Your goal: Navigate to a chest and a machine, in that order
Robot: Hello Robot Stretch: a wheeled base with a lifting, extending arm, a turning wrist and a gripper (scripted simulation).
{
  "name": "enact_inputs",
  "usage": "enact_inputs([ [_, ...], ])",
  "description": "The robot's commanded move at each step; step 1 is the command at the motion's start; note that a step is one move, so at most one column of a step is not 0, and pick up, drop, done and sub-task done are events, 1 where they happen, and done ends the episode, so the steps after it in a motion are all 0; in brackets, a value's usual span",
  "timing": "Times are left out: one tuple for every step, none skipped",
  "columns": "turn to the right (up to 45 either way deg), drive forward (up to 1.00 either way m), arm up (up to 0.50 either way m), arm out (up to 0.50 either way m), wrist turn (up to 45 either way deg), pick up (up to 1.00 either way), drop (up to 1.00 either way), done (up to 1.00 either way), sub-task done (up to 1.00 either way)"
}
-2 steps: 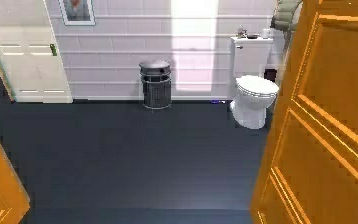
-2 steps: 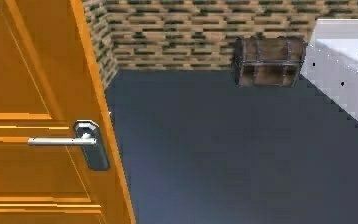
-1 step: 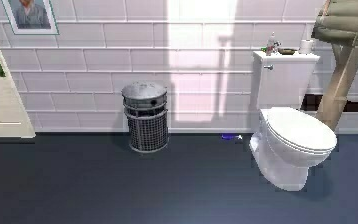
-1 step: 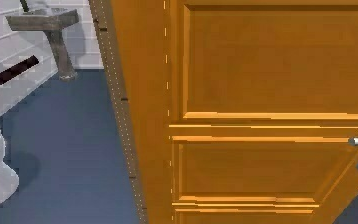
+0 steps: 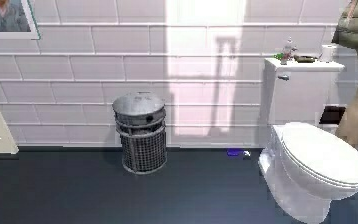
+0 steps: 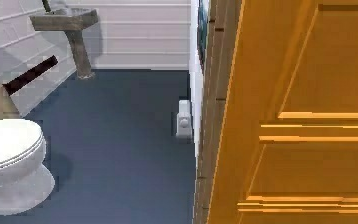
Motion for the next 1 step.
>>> enact_inputs([
  [45.0, 0.00, 0.00, 0.00, 0.0, 0.00, 0.00, 0.00, 0.00],
])
